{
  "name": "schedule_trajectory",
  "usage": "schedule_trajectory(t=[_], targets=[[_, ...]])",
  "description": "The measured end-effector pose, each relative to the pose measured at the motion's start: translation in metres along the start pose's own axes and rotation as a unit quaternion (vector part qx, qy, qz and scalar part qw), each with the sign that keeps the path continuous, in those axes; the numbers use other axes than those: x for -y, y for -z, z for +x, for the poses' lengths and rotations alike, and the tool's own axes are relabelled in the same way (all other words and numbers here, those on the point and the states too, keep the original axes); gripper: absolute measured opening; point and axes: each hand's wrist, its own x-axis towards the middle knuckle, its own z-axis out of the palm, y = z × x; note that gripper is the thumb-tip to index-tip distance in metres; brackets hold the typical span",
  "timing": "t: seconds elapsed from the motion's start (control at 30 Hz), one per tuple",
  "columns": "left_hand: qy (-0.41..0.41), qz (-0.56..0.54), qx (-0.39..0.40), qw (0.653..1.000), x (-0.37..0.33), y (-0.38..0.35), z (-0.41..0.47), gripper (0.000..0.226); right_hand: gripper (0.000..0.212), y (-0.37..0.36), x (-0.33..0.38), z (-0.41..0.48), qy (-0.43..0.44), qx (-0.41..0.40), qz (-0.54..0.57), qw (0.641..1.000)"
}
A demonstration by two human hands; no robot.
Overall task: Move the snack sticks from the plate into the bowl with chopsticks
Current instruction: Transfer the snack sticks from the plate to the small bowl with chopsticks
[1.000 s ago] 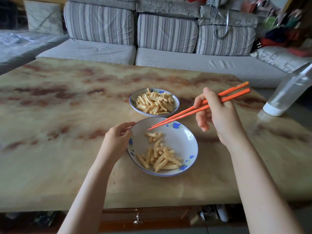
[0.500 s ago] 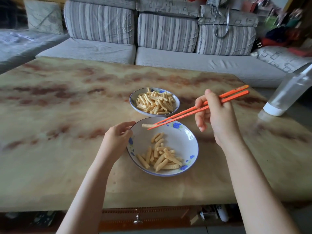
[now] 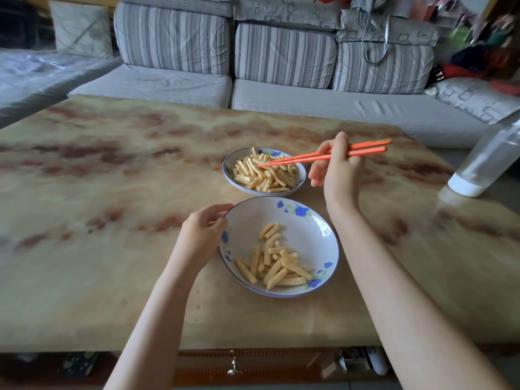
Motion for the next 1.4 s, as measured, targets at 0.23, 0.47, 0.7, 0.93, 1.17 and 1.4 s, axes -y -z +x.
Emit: schedule_trajectory(t=[0.23,0.47,0.7,0.93,1.17,1.4], targets=[[0.006,0.001,-0.002,1.000,-0.001,0.000,0.000,0.039,0.046,0.000,-0.004,0.006,-0.003,0.023,-0.003,1.000],[0.005,0.003,0.003,1.000,-0.001,0.000,0.000,0.039,0.044,0.024,0.012,-0.001,-0.001,0.008,0.007,1.000],[0.007,0.003,0.004,1.000,-0.001,0.000,-0.001,0.039,0.045,0.062,0.021,-0.010,-0.032,0.089,-0.045,0.994],[0.003,0.012,0.002,1.000,-0.003,0.001,-0.004,0.039,0.045,0.074,0.016,-0.017,-0.067,0.128,-0.085,0.986],[0.005,0.014,-0.001,1.000,-0.003,0.000,-0.003,0.039,0.045,0.076,0.018,-0.014,-0.073,0.147,-0.092,0.982],[0.003,0.014,-0.002,1.000,-0.003,0.000,-0.003,0.040,0.044,0.068,0.009,-0.019,-0.104,0.158,-0.079,0.979]])
